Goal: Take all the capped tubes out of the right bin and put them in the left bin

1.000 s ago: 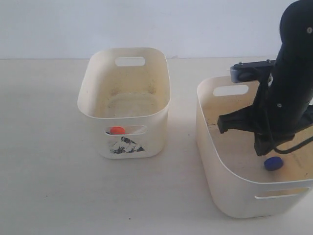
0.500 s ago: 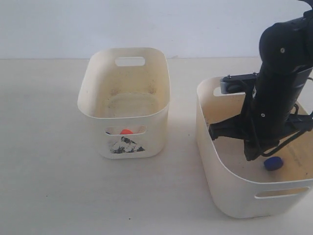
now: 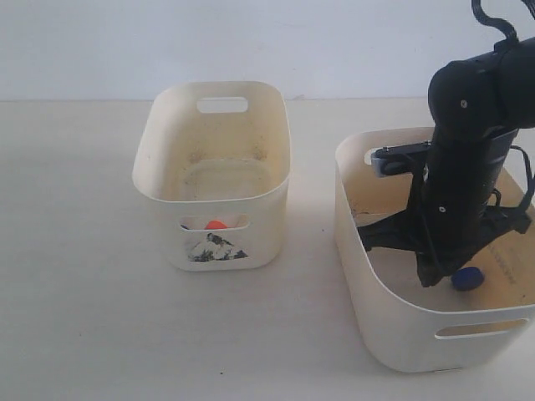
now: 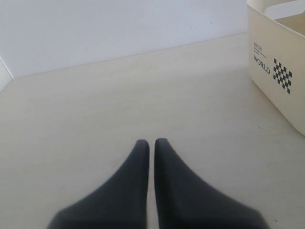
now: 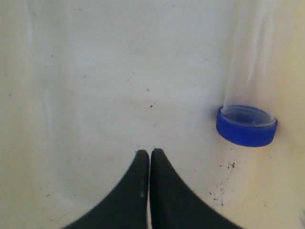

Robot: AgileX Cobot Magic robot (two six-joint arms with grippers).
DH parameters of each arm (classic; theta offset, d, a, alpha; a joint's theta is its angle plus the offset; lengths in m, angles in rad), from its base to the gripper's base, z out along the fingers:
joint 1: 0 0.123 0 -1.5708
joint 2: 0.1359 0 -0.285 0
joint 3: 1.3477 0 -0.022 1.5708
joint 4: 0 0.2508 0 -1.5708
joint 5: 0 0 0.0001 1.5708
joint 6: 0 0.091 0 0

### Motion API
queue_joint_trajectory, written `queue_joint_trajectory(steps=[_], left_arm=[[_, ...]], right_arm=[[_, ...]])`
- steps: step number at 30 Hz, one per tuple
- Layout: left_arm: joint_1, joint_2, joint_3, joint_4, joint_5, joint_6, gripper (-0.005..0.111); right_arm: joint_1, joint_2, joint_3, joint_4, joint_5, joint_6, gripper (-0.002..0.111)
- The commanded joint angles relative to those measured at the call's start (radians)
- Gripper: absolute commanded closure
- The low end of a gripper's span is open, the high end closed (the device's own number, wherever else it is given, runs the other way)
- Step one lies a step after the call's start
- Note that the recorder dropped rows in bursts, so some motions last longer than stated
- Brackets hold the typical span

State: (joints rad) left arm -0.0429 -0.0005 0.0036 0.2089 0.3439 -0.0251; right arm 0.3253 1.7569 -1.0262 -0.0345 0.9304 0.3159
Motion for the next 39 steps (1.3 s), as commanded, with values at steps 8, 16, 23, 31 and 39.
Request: queue_joint_trajectory(steps=[8, 16, 23, 31, 39], left_arm=[[-0.001, 0.000, -0.004, -0.003, -0.004, -0.010, 0.102], [-0.001, 0.000, -0.004, -0.003, -0.004, -0.010, 0.102], [-0.001, 0.000, -0.004, -0.003, -0.004, -0.010, 0.102], [-0.001, 0.000, -0.004, -0.003, -0.004, -0.010, 0.102], [-0.001, 0.000, -0.004, -0.003, -0.004, -0.010, 0.102]], right_arm=[[-0.006, -0.001, 0.002, -0.009, -0.007, -0.012, 0.053], [-0.006, -0.001, 0.002, -0.071, -0.006, 0.016, 0.003], [-0.006, 0.001, 0.002, -0.146, -0.053, 0.067, 0.003], [-0.006, 0.080, 0.002, -0.224, -0.045, 0.122, 0.003], [-0.006, 0.244, 0.002, -0.175, -0.053, 0.122, 0.003]])
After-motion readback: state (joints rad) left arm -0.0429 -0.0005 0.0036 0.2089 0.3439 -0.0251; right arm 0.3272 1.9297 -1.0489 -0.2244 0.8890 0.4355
